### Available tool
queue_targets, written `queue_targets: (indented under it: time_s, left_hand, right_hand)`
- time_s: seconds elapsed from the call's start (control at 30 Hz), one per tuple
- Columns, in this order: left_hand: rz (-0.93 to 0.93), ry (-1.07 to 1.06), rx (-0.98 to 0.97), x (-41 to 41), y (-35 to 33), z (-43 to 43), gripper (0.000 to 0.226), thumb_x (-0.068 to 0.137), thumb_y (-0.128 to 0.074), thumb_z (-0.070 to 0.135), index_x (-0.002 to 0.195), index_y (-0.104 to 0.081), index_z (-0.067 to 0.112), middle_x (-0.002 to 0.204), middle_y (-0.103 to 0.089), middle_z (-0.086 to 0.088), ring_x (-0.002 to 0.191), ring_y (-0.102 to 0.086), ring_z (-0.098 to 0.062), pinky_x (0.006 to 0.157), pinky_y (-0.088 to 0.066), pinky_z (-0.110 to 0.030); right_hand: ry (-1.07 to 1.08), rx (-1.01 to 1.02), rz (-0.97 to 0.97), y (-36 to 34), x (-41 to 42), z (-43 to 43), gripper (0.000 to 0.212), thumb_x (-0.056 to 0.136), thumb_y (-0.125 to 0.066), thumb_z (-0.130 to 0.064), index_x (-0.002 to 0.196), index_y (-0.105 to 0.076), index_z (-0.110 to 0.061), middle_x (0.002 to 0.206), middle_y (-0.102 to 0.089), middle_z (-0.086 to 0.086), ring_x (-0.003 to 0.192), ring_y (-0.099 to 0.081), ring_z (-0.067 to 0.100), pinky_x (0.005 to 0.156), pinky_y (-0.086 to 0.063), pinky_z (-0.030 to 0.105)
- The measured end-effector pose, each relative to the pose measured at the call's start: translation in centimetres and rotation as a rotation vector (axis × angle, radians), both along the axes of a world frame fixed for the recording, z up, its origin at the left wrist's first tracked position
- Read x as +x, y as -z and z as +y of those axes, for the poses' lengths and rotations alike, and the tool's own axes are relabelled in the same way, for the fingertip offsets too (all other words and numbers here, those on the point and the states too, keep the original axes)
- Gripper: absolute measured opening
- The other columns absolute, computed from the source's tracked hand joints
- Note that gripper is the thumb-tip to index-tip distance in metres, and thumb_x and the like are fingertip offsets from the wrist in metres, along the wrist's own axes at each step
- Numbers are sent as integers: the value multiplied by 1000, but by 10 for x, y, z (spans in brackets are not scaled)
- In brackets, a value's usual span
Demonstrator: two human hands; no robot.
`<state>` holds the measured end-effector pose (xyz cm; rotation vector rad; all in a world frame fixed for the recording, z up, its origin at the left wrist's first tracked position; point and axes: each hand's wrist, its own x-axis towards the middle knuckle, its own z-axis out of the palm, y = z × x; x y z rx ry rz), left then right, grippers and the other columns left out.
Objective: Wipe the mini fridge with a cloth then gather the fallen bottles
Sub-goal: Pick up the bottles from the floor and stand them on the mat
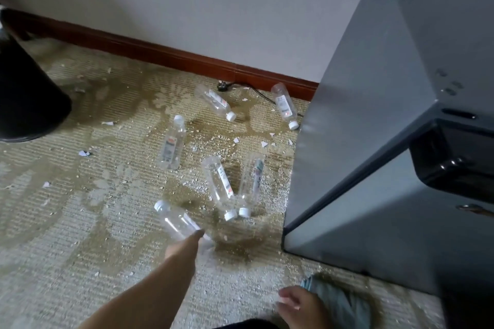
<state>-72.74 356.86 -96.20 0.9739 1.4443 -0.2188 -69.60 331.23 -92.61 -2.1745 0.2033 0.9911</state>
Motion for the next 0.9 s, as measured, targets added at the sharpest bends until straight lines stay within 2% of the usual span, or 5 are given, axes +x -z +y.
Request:
queue_targets:
  time_s: [0.13, 0.33, 0.57, 0.63, 0.9]
  left_hand:
    - [-361, 49, -115, 9, -37, 0, 27, 84, -64, 24, 104, -53, 10, 117, -57, -18, 103, -55, -31, 87, -43, -41]
    - [-767, 156, -618, -33, -68, -39, 67, 48, -90, 28, 106, -66, 7, 97, -68, -15, 81, -63, -26, 69, -47, -33]
    - [-870, 376, -919, -87, -88, -99, 50, 100, -15, 5, 148, -4, 1, 155, -17, -16, 143, -20, -26, 118, -12, -37]
    - [-878, 525, -560, -82, -106, -115, 50, 97, -10, 0, 144, 4, -10, 152, -10, -25, 141, -18, -36, 118, -10, -45]
    - [-475, 816, -491, 11, -125, -242, 55, 51, -90, 16, 102, -73, 7, 85, -71, -10, 73, -66, -22, 62, -46, -29]
  right_hand:
    - [-28, 114, -44, -23, 26, 21, 28, 74, -75, -14, 60, -64, -36, 64, -67, -10, 66, -60, 7, 63, -45, 16]
    - [-60, 314, 83, -84, 37, 54, 39, 77, -70, -44, 112, -57, -31, 115, -61, -9, 105, -60, 13, 92, -47, 31]
    - [-35, 415, 117, -103, -11, 0, 70, 66, -83, -32, 126, -48, -24, 108, -61, -8, 102, -60, 11, 92, -50, 32]
    - [119, 448, 76, -107, -20, -28, 52, 69, -81, -28, 113, -54, -25, 96, -63, -6, 85, -64, 9, 76, -54, 30]
    - [646, 417, -156, -123, -1, -193, 45, 63, -86, -16, 99, -58, -17, 96, -70, 6, 83, -69, 19, 68, -54, 32]
